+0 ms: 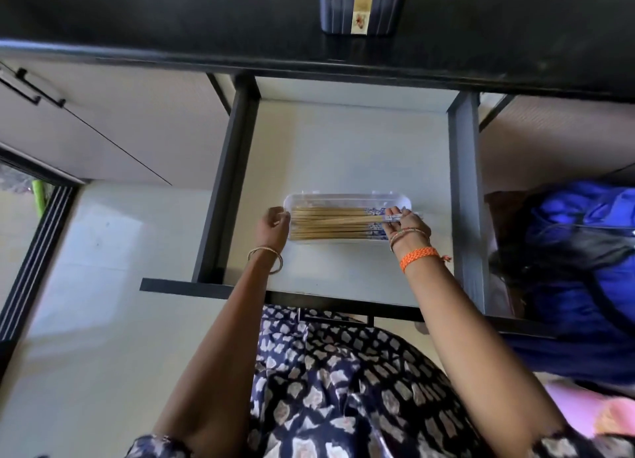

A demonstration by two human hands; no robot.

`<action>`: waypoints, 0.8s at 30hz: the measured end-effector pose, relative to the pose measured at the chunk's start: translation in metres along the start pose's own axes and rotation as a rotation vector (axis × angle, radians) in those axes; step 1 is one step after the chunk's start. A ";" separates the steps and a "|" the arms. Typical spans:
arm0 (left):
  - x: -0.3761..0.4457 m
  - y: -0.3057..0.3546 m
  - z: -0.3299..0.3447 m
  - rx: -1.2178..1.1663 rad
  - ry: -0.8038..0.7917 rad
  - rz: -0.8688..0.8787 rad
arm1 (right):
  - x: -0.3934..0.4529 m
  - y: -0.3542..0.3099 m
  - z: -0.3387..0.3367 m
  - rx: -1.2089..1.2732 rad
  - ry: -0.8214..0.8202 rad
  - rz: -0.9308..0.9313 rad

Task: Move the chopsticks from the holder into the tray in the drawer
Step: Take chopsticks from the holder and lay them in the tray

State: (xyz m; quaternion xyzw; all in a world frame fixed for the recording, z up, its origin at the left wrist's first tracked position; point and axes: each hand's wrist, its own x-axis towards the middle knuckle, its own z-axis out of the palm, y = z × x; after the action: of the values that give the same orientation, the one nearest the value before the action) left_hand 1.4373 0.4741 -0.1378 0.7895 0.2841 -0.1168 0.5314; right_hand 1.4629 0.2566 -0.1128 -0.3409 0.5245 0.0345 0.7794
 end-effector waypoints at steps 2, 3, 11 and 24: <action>0.000 -0.004 0.001 0.026 0.011 0.015 | 0.000 0.004 0.004 0.005 0.035 -0.016; 0.001 -0.006 0.002 0.041 0.019 0.022 | -0.001 0.004 0.008 0.013 0.041 -0.020; 0.003 -0.004 0.002 0.088 0.044 0.045 | -0.011 0.003 0.023 -0.094 0.102 -0.086; 0.013 0.044 0.009 0.167 0.167 0.197 | -0.022 -0.017 0.041 -0.413 -0.159 0.116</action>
State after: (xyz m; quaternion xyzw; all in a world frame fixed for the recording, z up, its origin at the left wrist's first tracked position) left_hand 1.4744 0.4581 -0.1138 0.8620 0.2380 -0.0213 0.4470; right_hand 1.4925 0.2735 -0.0771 -0.4589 0.4617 0.2127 0.7287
